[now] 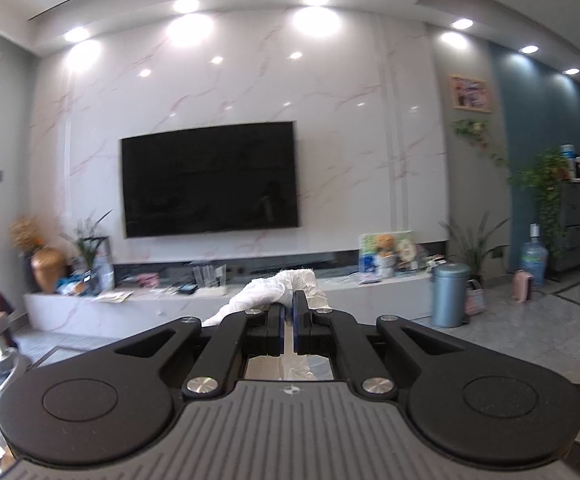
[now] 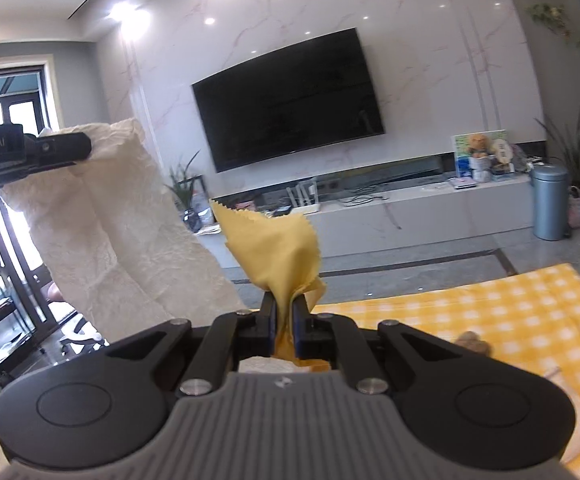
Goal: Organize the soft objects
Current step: 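Carry both cloths over the white box while the left tool opens to drop the white cloth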
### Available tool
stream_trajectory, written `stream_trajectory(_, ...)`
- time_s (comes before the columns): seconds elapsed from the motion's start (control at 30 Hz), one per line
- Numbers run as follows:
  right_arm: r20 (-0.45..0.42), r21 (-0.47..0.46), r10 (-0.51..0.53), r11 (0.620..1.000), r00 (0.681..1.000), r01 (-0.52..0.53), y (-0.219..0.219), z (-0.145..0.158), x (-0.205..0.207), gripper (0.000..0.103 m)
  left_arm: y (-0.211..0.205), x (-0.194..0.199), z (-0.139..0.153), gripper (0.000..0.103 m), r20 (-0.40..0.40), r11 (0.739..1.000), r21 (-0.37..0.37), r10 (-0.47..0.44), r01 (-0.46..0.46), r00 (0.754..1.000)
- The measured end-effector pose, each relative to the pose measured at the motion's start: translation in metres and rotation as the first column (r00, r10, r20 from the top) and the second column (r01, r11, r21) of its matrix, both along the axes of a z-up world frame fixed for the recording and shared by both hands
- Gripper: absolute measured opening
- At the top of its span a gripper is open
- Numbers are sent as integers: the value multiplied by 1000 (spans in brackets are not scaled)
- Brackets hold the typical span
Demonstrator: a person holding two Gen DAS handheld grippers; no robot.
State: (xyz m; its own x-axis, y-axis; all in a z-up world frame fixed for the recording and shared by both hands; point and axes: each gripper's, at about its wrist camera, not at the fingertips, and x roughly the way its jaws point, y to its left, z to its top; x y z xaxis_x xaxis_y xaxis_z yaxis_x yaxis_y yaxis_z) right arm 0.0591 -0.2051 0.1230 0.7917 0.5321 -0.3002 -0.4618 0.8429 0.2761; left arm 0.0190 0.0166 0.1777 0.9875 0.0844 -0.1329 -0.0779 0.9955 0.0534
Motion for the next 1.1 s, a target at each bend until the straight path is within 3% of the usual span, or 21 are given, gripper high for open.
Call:
stream_trajectory(0.33,-54,-88,92,991,994,-96,64,-34,17,6,69,31,-39,4,-57,994,-91,47,-52,997)
stream_trajectory(0.6,-77,-156,93,982,993,-104,92,-64,32,6,87,60,-58,4,-53,997,-65,-36,32,998)
stream_trajectory(0.93,-134,-162,81,981,988,-103,102,-97,53,6,105,73,-114,4,-199,986,-144,-117,89,973)
stream_trajectory(1.03,-139,-161,82,981,987,-104,106,-103,56,6,108,90,-139,4,-279,985,-152,-123,83,952)
stream_trajectory(1.1,-146,-164,80,981,986,-103,109,-108,55,6,115,102,-159,4,-348,978,-198,-138,71,927)
